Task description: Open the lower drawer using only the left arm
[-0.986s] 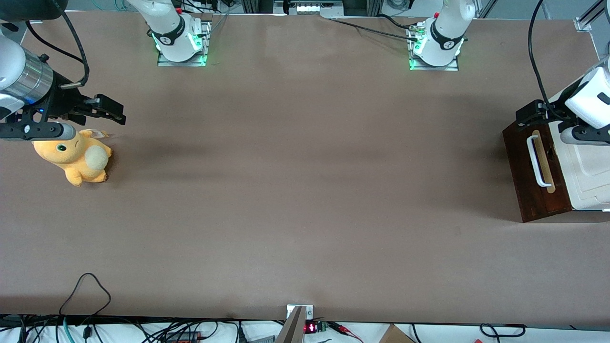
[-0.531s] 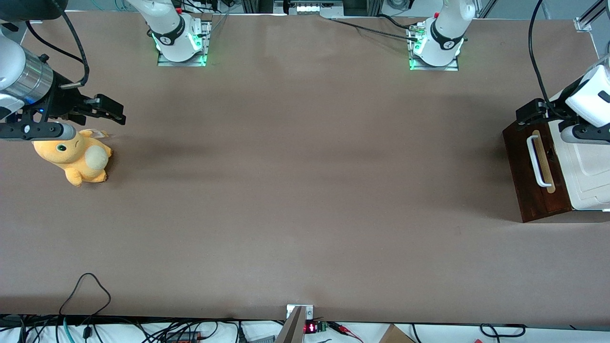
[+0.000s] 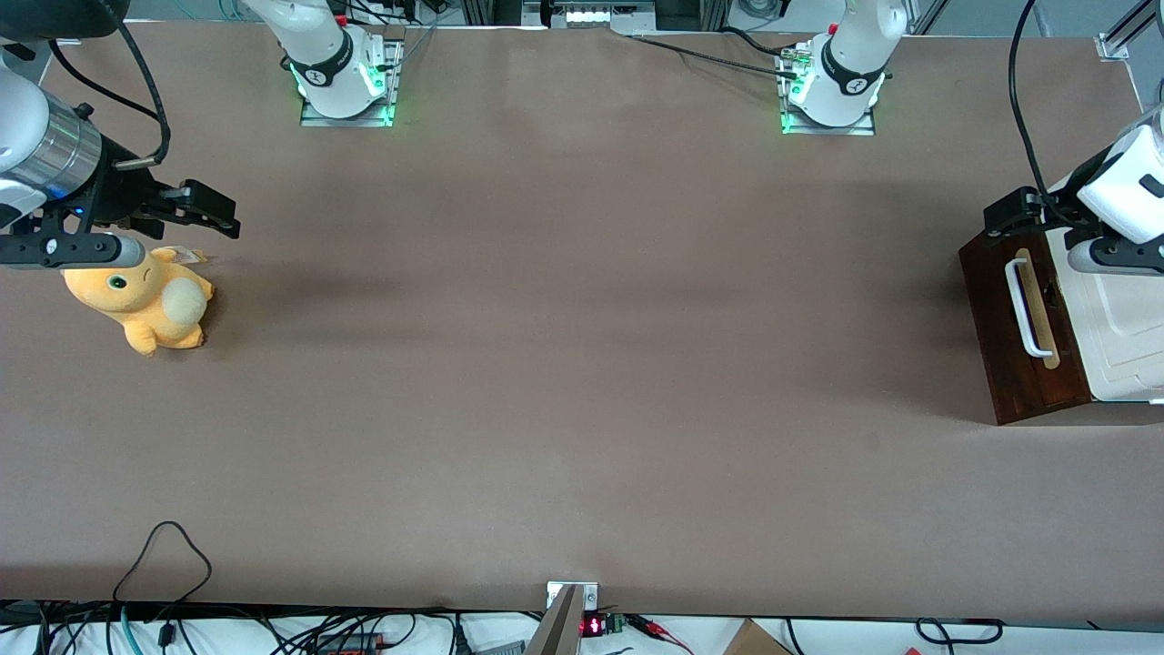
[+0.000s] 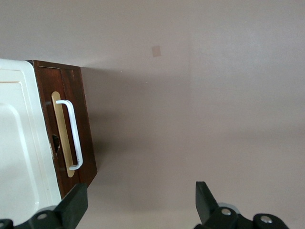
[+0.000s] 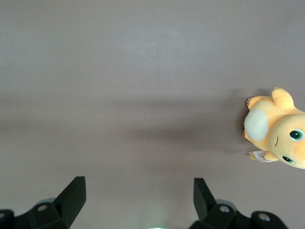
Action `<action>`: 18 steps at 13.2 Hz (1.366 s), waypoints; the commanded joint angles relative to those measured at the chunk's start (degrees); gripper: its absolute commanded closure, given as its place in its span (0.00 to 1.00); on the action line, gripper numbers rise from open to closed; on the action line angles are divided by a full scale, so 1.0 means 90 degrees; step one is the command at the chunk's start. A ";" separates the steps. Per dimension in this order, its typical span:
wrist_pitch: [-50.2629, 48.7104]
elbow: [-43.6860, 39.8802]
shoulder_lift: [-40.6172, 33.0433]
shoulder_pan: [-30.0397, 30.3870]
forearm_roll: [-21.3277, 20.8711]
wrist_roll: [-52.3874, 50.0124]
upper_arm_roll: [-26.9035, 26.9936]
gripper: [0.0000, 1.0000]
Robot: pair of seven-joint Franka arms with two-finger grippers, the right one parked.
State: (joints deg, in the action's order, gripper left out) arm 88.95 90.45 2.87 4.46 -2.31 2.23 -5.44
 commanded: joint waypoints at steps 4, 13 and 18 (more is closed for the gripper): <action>-0.0118 0.0037 0.0071 0.0023 -0.0385 0.0221 -0.0108 0.00; -0.0274 0.1625 0.0149 0.0003 -0.4193 -0.2479 -0.1797 0.00; -0.0196 0.3170 0.0500 -0.0104 -0.5844 -0.4640 -0.2101 0.00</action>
State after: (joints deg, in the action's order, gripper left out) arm 86.55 114.59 6.49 3.82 -49.17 -34.14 -24.08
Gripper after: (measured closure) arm 0.000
